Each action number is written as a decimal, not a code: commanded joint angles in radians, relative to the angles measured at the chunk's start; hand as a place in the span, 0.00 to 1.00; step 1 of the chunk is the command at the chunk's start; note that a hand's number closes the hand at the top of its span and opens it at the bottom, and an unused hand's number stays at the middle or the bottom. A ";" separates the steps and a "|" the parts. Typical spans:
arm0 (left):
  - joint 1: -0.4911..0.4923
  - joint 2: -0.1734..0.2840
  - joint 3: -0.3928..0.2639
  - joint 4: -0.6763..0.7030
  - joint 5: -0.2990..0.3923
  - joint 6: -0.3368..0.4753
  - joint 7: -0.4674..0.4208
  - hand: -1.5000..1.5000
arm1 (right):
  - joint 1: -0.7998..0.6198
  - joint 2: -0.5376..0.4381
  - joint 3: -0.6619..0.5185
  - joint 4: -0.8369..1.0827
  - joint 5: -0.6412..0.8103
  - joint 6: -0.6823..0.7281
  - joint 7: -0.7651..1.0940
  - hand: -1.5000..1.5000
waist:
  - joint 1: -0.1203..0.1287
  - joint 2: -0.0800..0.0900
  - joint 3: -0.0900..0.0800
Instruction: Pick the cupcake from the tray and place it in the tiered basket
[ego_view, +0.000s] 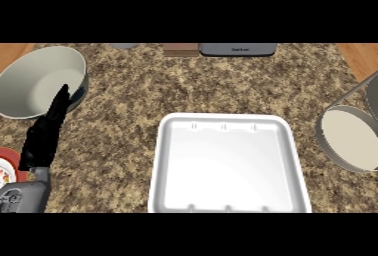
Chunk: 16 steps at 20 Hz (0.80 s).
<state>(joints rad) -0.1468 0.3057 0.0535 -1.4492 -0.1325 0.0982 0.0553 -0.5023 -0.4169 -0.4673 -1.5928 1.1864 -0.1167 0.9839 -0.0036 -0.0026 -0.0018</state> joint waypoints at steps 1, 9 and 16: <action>0.001 -0.007 -0.008 -0.018 -0.011 -0.001 0.038 0.50 | 0.032 -0.009 -0.026 -0.216 0.012 0.121 0.141 0.00 | -0.012 -0.005 0.001; 0.058 -0.014 0.014 -0.027 -0.001 0.004 -0.009 0.50 | 0.251 0.139 -0.181 -0.646 -0.140 0.271 0.206 0.00 | -0.028 -0.011 0.001; 0.034 -0.027 0.000 -0.061 -0.028 0.020 0.054 0.50 | 0.516 0.284 -0.341 -1.020 -0.358 0.328 0.111 0.00 | -0.036 -0.010 0.002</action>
<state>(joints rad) -0.1115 0.2861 0.0616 -1.4770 -0.1493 0.1102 0.0733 -0.1031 -0.2039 -0.7380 -2.3386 0.9806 0.1146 1.0493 -0.0375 -0.0119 -0.0003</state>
